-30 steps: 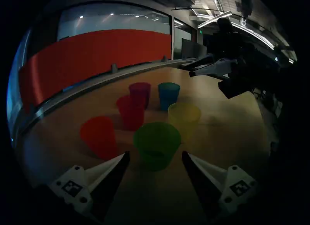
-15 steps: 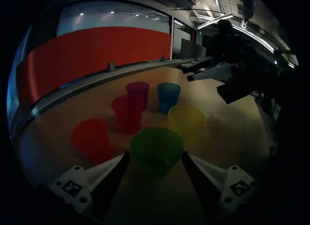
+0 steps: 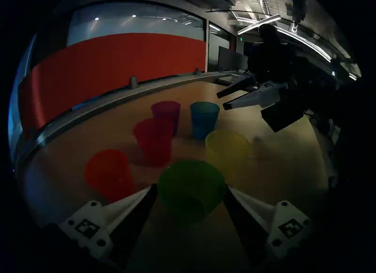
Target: Pour water
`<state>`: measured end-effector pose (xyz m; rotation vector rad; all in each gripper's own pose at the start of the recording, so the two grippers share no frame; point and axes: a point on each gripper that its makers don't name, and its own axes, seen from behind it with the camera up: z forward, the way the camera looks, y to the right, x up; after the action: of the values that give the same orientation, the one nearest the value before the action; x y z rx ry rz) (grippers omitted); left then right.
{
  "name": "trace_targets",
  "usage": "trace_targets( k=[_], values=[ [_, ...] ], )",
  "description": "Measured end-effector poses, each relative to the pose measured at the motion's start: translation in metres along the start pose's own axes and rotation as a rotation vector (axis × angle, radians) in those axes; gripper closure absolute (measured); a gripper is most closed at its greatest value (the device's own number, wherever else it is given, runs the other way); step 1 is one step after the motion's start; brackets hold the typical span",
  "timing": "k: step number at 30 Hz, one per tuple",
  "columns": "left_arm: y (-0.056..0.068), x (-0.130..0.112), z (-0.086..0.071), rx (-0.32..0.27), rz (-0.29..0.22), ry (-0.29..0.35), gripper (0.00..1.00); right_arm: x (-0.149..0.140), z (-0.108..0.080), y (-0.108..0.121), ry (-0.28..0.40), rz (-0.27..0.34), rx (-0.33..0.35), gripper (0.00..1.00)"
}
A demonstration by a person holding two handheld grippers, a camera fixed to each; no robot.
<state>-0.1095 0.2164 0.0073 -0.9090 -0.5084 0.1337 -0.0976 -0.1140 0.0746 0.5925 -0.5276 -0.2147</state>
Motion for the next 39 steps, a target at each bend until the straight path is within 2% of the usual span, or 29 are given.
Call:
trace_targets(
  k=[10, 18, 30, 39],
  values=[
    [0.0, -0.002, 0.001, -0.001, 0.008, 0.0, 0.13, -0.006, 0.01, -0.008, -0.018, -0.003, 0.018, 0.0],
    [-0.001, 0.001, 0.0, -0.009, -0.001, 0.003, 0.14, -0.013, 0.018, -0.011, -0.04, -0.014, 0.025, 0.0],
    [-0.006, 0.007, -0.005, 0.001, 0.012, 0.012, 0.14, -0.013, 0.037, -0.009, -0.052, -0.01, 0.023, 0.0],
    [-0.015, 0.011, -0.01, 0.022, 0.011, 0.02, 0.14, -0.013, 0.054, -0.005, -0.057, -0.002, 0.023, 0.0]
  ],
)
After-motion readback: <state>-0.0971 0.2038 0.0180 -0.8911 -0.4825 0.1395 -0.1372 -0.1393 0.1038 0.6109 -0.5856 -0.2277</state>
